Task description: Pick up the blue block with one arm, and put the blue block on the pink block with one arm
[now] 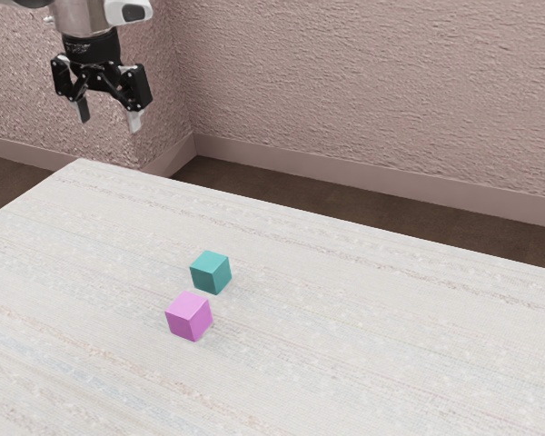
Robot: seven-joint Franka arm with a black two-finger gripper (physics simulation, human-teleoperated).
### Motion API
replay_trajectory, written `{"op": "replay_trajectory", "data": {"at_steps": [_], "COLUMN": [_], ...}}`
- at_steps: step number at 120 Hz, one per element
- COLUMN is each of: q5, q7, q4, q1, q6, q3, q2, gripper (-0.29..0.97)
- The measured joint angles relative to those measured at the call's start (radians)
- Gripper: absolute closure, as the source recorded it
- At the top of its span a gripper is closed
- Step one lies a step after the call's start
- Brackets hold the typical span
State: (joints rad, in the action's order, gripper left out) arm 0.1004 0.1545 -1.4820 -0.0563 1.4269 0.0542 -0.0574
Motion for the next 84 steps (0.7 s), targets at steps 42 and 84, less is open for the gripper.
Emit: {"op": "replay_trajectory", "data": {"at_steps": [42,84], "q5": [-0.015,-0.021], "q7": [0.039,0.052], "q4": [0.356,0.367], "q1": [0.018,0.062], "q6": [-0.166,-0.202], "q3": [0.017,0.032], "q2": [0.091,0.141], "gripper": [0.00,0.00]}}
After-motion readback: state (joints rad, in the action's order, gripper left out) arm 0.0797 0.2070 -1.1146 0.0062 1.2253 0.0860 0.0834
